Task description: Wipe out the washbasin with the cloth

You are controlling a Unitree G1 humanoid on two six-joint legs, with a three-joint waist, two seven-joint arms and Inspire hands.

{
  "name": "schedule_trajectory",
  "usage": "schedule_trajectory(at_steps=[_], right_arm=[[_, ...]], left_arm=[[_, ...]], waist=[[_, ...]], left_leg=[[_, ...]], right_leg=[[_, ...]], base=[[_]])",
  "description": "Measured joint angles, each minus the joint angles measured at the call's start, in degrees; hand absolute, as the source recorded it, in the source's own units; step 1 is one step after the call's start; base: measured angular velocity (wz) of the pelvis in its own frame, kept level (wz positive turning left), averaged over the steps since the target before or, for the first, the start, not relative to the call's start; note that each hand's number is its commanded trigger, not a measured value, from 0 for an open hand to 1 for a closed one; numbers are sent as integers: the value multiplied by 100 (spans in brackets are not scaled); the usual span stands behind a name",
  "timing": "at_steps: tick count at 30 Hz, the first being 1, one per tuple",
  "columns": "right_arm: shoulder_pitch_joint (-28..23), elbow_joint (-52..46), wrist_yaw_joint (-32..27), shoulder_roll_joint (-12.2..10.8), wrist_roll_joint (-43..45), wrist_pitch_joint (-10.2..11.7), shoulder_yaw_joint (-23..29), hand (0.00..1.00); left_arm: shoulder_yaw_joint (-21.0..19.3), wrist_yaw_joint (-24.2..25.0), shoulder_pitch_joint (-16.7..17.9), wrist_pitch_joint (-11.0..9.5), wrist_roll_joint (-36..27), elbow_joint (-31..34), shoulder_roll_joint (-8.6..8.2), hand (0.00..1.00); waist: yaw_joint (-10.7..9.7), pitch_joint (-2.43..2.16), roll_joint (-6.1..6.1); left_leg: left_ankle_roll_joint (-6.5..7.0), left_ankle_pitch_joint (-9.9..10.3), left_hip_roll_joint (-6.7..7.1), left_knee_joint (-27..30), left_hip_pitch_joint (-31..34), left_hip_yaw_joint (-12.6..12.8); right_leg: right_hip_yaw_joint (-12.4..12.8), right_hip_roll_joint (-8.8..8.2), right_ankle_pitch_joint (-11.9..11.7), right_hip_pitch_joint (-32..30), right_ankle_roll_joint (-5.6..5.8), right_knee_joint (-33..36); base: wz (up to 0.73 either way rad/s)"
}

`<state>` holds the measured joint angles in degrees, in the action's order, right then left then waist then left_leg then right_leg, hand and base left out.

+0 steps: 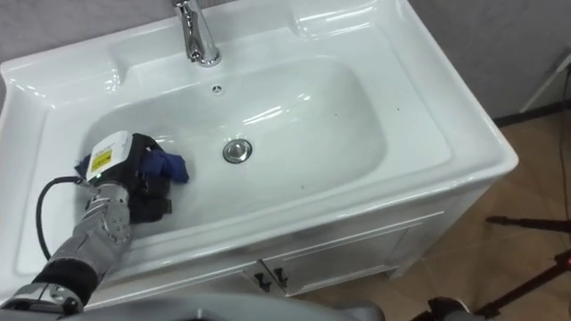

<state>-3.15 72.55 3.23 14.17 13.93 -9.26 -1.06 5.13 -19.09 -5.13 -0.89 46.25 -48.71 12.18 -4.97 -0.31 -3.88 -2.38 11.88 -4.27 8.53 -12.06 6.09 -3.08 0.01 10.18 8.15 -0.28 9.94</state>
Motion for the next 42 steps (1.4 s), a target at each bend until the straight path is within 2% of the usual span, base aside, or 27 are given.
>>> schedule_trajectory(at_steps=[3,5,11,16,20,25,28,31,33,34,36,37,40,42], right_arm=[[-60,103,38,-76,-122,-32,-2,0],[-101,123,69,-91,-285,-69,3,0],[-202,169,203,-160,-346,-92,-4,0],[-233,176,405,-219,-396,-230,-63,0],[-266,176,580,-220,-561,-302,-220,0],[-261,183,616,-259,-582,-353,-219,0],[-254,176,627,-286,-654,-392,-217,0],[-232,177,631,-288,-677,-406,-215,0],[-157,185,627,-286,-686,-422,-215,0],[-118,199,627,-286,-686,-419,-215,0],[3,328,632,-286,-686,-386,-218,0],[19,354,641,-279,-687,-375,-229,0],[14,437,759,-190,-686,-317,-228,0],[8,433,793,-114,-690,-309,-229,0]], left_arm=[[85,1,-1,157,159,21,-2,100],[167,1,-21,256,172,27,-8,100],[215,14,-34,461,170,27,-87,100],[351,11,-35,593,131,26,-159,100],[434,31,-129,710,60,25,-192,100],[463,229,-313,892,16,50,-350,100],[706,275,-364,962,-260,57,-399,100],[1011,377,-431,994,-628,61,-426,100],[1409,539,-614,1075,-901,96,-454,100],[1482,598,-684,1079,-979,97,-474,100],[1686,759,-845,1075,-1238,153,-607,100],[1773,760,-882,1071,-1311,153,-639,100],[2205,899,-1048,1046,-1540,336,-731,100],[2384,973,-1176,1035,-1719,466,-788,100]], waist=[[-5,8,138],[-46,9,186],[-166,3,235],[-248,0,260],[-309,15,358],[-357,26,463],[-502,32,466],[-773,37,458],[-953,47,438],[-997,53,433],[-1196,61,430],[-1231,66,428],[-1441,85,377],[-1578,119,294]], left_leg=[[-1,1,-2,-7,-123,4],[-2,1,0,-19,-128,6],[-3,2,13,-45,-166,43],[-3,2,13,-46,-188,171],[-3,2,14,-87,-255,187],[-3,2,18,-87,-257,246],[-2,2,44,-89,-256,245],[-1,2,88,-85,-239,248],[4,5,110,-77,-155,275],[4,4,112,-75,-144,279],[6,4,118,-74,-74,325],[6,4,121,-74,-64,338],[6,4,132,-67,-35,327],[6,4,136,-67,28,327]], right_leg=[[10,4,48,100,-5,-13],[5,2,59,123,4,-13],[78,-7,61,112,15,2],[127,-5,56,89,24,13],[172,-3,79,93,27,86],[196,-14,59,93,45,80],[194,-40,50,93,63,79],[162,-90,60,93,98,99],[136,-118,47,6,126,98],[133,-121,39,-22,133,99],[150,-134,32,-130,135,170],[149,-139,39,-147,131,189],[148,-147,59,-183,137,171],[166,-149,59,-233,138,176]], base=[[0],[5],[-3],[-7],[-5],[0],[1],[5],[2],[0],[-7],[-10],[0],[0]])
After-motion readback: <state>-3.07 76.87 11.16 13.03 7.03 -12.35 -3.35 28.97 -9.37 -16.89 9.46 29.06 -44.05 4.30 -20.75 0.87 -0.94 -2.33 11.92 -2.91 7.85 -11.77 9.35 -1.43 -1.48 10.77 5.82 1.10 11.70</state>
